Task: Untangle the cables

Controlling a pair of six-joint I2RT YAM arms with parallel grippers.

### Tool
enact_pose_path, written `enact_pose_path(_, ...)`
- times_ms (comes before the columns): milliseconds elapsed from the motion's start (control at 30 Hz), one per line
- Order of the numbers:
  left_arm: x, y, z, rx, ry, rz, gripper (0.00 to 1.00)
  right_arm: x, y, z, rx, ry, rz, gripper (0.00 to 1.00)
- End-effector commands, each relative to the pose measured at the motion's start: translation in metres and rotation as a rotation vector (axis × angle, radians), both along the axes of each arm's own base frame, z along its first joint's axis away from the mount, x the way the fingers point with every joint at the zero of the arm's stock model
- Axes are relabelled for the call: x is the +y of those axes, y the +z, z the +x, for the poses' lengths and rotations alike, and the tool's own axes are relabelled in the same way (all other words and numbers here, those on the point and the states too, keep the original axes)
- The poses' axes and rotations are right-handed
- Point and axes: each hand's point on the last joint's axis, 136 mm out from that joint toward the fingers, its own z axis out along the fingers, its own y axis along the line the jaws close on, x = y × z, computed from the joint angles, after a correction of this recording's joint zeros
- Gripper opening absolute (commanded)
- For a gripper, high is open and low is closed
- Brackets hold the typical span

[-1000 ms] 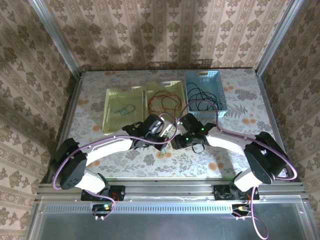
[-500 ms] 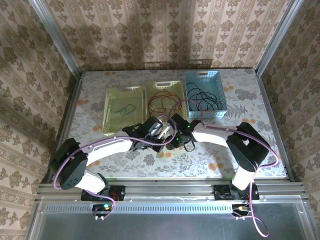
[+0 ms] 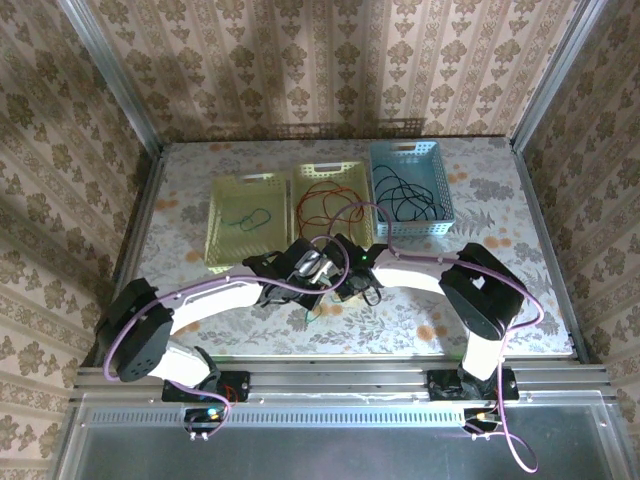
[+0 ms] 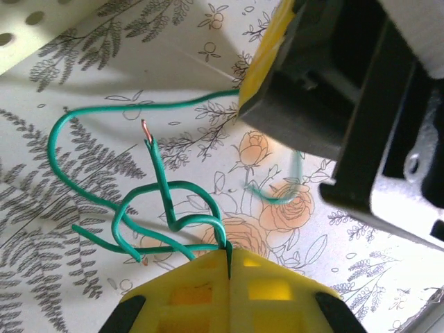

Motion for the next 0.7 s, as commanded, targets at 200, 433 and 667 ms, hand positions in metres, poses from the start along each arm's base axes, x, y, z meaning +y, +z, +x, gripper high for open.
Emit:
enact_pose_path(200,-0.003,0.090,0.041,-0.264,0.130,-0.308,0.00,-0.070,-0.022,-0.029,0.096,-0.171,-0.095,0.01)
enact_pose_path(433,0.047,0.132,0.062,-0.399,0.329,-0.401,0.00,-0.115,-0.011,-0.023,0.113,-0.419,0.003,0.00)
enact_pose_path(667,0.092,0.159,0.073,-0.442,0.486,-0.523,0.00,-0.148,-0.013,-0.023,0.134,-0.582,0.025,0.00)
